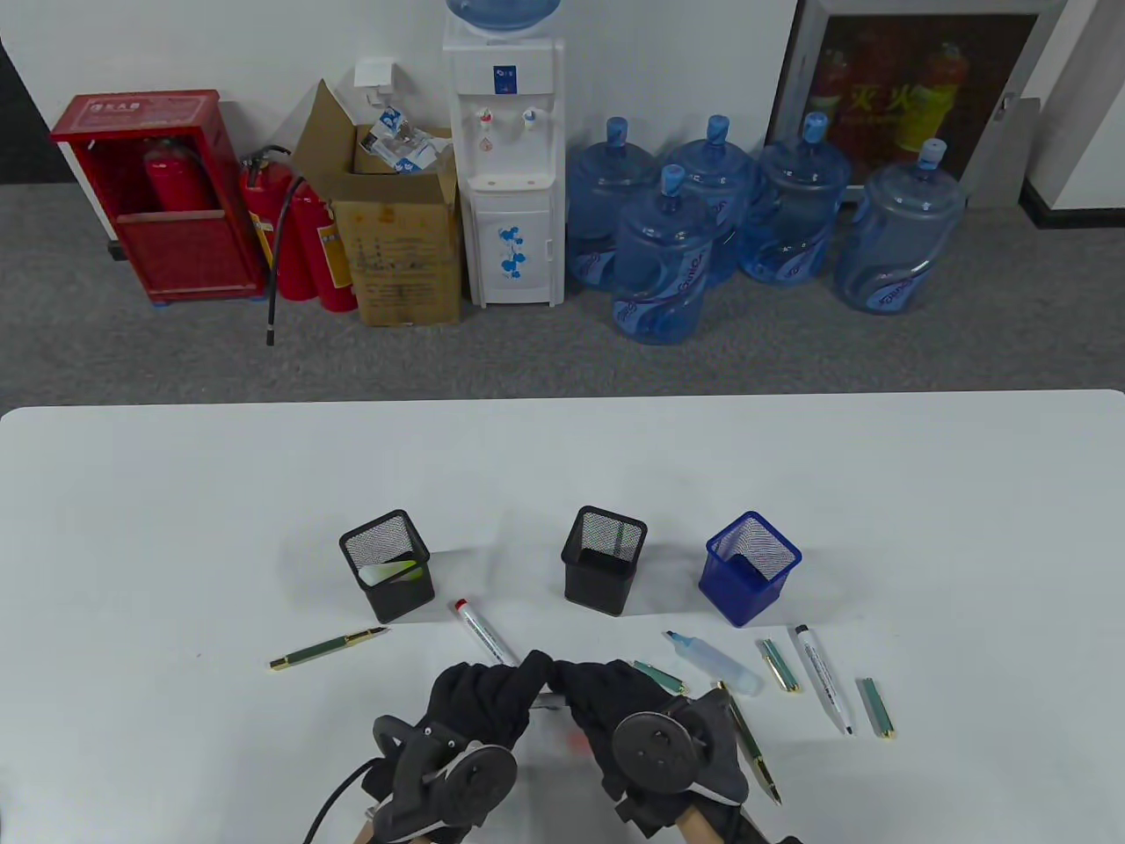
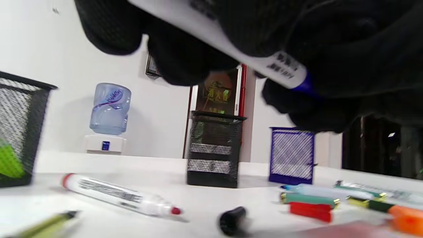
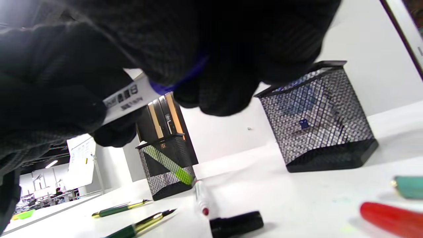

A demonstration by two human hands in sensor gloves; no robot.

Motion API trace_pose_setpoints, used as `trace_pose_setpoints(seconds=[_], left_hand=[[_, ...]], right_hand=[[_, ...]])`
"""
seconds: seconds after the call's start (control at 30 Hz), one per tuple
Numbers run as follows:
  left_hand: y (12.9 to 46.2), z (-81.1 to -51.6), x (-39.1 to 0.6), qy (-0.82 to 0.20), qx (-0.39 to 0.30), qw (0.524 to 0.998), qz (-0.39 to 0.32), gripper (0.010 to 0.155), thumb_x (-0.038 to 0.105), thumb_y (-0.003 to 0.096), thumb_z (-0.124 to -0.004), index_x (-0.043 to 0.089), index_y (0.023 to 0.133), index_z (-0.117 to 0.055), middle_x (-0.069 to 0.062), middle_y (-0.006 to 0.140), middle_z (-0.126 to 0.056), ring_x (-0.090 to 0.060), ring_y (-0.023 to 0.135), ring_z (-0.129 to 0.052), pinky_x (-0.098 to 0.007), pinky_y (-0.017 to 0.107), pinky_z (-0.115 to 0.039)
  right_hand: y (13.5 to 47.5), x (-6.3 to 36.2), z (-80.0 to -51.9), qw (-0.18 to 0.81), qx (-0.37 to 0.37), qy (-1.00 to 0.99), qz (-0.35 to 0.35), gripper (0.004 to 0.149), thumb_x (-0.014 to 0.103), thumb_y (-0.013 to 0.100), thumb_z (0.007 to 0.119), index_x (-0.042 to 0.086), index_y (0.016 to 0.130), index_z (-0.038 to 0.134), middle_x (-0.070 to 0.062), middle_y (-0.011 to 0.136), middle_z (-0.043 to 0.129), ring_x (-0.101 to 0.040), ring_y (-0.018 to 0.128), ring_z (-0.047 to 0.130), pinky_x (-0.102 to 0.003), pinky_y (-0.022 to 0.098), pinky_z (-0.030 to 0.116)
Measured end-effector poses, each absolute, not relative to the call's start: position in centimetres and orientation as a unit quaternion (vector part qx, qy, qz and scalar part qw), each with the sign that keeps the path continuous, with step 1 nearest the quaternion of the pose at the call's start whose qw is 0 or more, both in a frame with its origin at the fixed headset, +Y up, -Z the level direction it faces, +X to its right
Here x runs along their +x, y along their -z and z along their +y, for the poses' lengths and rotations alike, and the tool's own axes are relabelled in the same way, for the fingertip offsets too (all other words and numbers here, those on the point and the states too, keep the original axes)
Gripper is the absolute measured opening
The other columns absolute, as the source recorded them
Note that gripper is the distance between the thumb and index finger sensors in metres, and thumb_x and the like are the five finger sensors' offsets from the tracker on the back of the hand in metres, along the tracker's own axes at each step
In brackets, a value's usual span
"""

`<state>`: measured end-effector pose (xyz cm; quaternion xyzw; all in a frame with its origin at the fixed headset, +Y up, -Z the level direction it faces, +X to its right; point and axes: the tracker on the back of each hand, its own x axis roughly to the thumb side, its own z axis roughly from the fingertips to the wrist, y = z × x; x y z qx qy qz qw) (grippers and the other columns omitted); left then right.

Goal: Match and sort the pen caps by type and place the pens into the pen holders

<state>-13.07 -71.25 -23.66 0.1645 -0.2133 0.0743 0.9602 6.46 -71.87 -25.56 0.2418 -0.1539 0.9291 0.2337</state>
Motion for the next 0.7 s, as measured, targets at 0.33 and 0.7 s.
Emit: trace_pose_setpoints(seconds=[0.33, 0.7], left_hand=[[25.1, -70.9, -18.9, -0.079, 0.151, 0.982, -0.08, 0.067, 0.039, 0.0426, -0.073, 0.03, 0.106, -0.054, -0.001, 0.102, -0.078, -0.03, 0.086, -0.09, -0.061, 0.072, -0.065], [25.7, -71.8, -19.0, -0.03, 0.106, 0.993, -0.05, 0.061, 0.042, 0.0416, -0.074, 0.032, 0.101, -0.067, 0.001, 0.091, -0.09, -0.027, 0.072, -0.098, -0.059, 0.067, -0.07]], right_hand=[[29.4, 10.8, -64.8, 0.096, 0.14, -0.954, -0.245, 0.054, 0.036, 0.039, 0.084, 0.02, 0.09, 0.078, -0.001, 0.081, 0.092, -0.024, 0.064, 0.097, -0.056, 0.061, 0.079], [33.7, 9.3, -64.6, -0.018, 0.095, -0.968, -0.234, 0.05, 0.035, 0.04, 0.083, 0.021, 0.088, 0.08, -0.002, 0.08, 0.092, -0.024, 0.063, 0.097, -0.055, 0.061, 0.079]])
